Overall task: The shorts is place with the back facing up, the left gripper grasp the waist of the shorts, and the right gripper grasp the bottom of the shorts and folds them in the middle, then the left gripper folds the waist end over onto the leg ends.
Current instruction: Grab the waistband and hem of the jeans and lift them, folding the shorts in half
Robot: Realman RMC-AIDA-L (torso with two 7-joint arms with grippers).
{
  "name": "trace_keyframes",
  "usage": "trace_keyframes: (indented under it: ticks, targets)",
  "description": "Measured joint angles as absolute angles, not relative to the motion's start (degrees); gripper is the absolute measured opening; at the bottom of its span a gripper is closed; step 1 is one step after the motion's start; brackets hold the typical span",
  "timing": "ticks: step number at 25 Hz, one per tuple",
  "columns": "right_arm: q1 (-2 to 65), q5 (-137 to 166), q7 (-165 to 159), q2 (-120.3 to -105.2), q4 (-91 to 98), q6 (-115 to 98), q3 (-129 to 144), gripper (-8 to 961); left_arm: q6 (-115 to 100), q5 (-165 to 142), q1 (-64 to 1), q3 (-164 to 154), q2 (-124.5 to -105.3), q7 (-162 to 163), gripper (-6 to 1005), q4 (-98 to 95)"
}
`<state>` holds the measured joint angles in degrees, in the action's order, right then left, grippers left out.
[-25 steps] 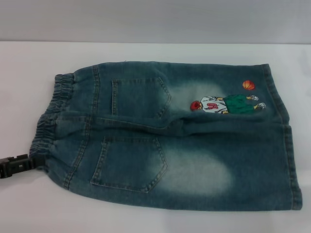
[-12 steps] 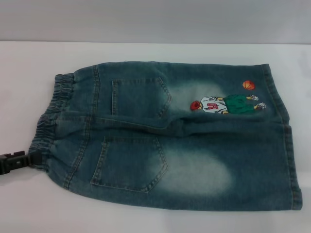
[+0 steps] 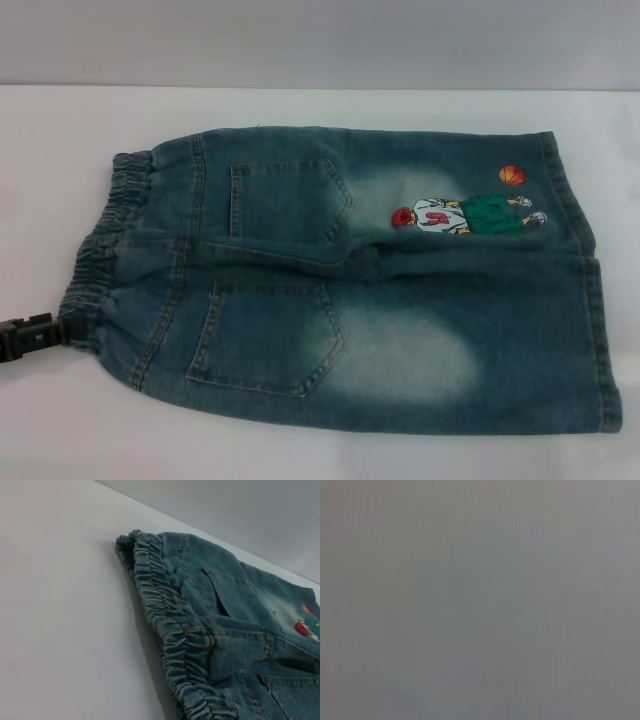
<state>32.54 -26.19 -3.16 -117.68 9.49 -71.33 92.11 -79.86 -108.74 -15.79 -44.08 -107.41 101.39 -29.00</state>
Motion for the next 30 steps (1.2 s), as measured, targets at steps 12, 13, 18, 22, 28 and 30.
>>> trace_keyframes:
  ticks: [12, 13, 18, 22, 28, 30]
  targets:
    - [32.7, -26.2, -2.9, -117.46, 9.5, -70.2, 92.1, 726, -79.4, -108.8, -16.1, -44.6, -108.30, 101.3, 764, -29.0]
    - [32.7, -26.2, -2.9, -117.41, 9.5, -70.1, 92.1, 726, -79.4, -108.8, -16.1, -44.6, -108.31, 101.3, 764, -29.0]
    - [32.7, -26.2, -2.9, -117.36, 9.5, -70.0, 92.1, 726, -79.8, -108.8, -16.2, -44.6, -108.32, 101.2, 762, -29.0]
    - [32.7, -26.2, -2.8, -117.34, 9.5, -70.0, 92.1, 726, -80.6, -108.8, -16.2, -44.6, -108.31, 100.6, 760, -29.0]
    - [32.7, -26.2, -2.8, -117.33, 9.5, -69.5, 92.0, 726, -81.2, -108.8, -16.3, -44.6, -108.28, 100.4, 757, -29.0]
    - [32.8, -26.2, -2.7, -117.33, 9.5, -69.5, 92.0, 726, -81.2, -108.8, -16.3, -44.6, -108.27, 100.4, 757, -29.0]
